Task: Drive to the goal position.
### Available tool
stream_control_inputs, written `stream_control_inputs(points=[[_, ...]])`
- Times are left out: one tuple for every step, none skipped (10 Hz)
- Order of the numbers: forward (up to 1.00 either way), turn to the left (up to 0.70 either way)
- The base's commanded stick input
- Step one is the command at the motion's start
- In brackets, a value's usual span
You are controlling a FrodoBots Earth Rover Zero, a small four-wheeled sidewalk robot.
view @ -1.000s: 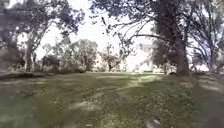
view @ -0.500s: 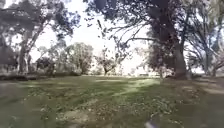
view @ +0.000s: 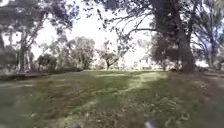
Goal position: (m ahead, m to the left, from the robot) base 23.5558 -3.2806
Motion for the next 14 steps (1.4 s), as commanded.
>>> stream_control_inputs(points=[[0.7, 0.0], [0.7, 0.0], [0.7, 0.0], [0.7, 0.0], [0.7, 0.0], [0.7, 0.0], [0.7, 0.0], [0.7, 0.0], [0.7, 0.0], [0.7, 0.0], [0.7, 0.0], [0.7, 0.0], [0.7, 0.0], [0.7, 0.0]])
